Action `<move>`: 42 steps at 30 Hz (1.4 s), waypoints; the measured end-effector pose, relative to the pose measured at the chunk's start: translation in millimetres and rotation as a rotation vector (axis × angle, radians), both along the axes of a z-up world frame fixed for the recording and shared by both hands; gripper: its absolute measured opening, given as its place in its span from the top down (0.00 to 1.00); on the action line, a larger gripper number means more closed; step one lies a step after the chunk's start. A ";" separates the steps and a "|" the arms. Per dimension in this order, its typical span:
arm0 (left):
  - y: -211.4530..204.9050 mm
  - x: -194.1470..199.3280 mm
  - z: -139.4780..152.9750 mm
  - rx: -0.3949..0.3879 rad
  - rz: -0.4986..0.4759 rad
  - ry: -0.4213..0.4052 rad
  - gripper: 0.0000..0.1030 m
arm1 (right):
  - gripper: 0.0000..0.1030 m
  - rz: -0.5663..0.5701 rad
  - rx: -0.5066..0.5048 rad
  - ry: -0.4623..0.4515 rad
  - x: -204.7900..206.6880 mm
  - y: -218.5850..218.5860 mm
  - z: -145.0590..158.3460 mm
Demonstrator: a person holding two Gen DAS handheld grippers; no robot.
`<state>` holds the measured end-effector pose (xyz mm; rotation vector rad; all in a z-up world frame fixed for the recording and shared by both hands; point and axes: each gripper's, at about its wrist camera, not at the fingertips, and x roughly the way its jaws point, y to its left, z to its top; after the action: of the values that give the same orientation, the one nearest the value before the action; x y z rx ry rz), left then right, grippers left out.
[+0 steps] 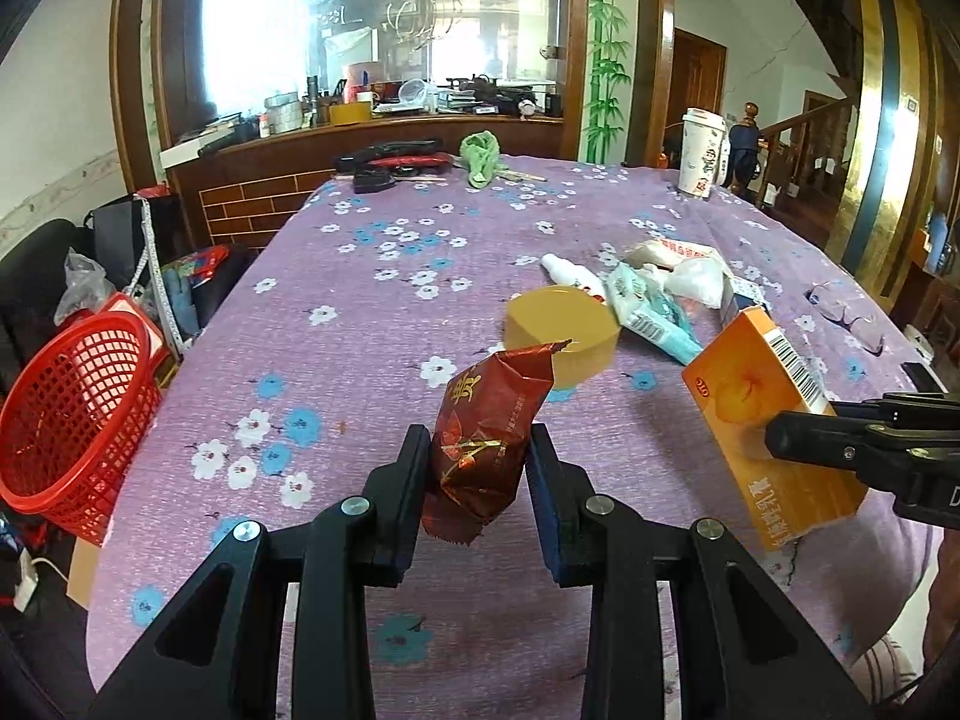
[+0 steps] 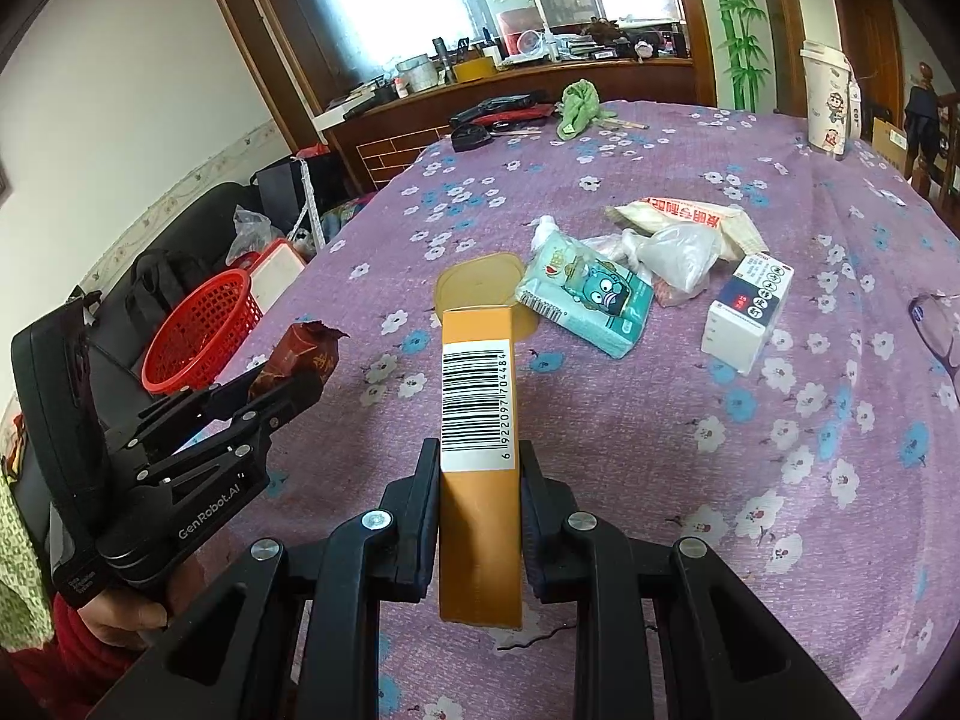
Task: Collect trash
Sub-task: 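Lift the snack wrapper with the left tool while the right tool holds the orange box, then carry the snack wrapper and orange box over the red basket with both tools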
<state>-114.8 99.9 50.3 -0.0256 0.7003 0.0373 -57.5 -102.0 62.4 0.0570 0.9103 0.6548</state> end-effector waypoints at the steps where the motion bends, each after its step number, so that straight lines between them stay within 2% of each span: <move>1: 0.8 -0.5 0.0 0.004 0.004 -0.001 0.70 | 0.76 0.001 -0.001 0.001 -0.3 0.8 -0.1; 20: 16.1 -11.0 6.4 0.041 0.051 -0.040 0.70 | 0.76 0.033 -0.036 -0.019 -2.0 24.6 7.0; 42: 53.2 -25.5 15.9 0.022 0.131 -0.071 0.70 | 0.76 0.092 -0.076 -0.053 0.8 66.3 18.7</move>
<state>-140.3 153.1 66.2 -0.0517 0.6266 0.1687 -56.7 -35.7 81.1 -0.0696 0.8898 0.7031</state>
